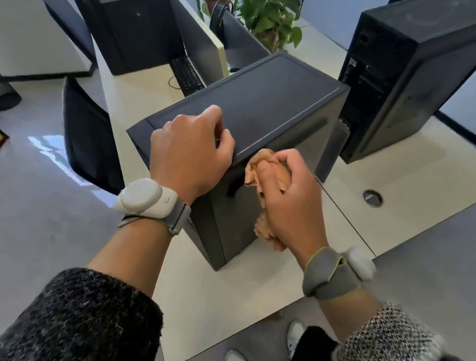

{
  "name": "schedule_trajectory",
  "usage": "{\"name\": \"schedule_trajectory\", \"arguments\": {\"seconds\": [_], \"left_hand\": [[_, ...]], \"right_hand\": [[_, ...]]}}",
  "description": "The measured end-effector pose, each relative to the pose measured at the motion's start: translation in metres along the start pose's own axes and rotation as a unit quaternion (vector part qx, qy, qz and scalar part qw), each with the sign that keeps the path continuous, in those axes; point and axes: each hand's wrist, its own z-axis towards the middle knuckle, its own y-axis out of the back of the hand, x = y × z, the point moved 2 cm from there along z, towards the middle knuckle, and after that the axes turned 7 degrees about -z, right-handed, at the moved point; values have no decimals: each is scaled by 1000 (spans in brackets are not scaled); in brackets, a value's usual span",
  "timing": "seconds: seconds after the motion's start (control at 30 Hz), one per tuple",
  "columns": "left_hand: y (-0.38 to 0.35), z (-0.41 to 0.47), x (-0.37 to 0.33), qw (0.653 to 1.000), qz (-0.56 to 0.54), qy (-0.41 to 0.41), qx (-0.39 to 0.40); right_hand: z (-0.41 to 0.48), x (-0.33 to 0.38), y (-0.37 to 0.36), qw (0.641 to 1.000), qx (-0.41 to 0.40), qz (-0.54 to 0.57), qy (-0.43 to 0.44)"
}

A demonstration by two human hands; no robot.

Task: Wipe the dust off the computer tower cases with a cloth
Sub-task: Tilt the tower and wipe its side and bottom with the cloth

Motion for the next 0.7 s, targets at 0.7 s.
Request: {"name": "schedule_trajectory", "arguments": {"seconds": [0.7], "left_hand": [[4, -2, 0, 998, -63, 4, -25]], "right_hand": [[-11, -19, -9, 993, 20, -25, -110]]}}
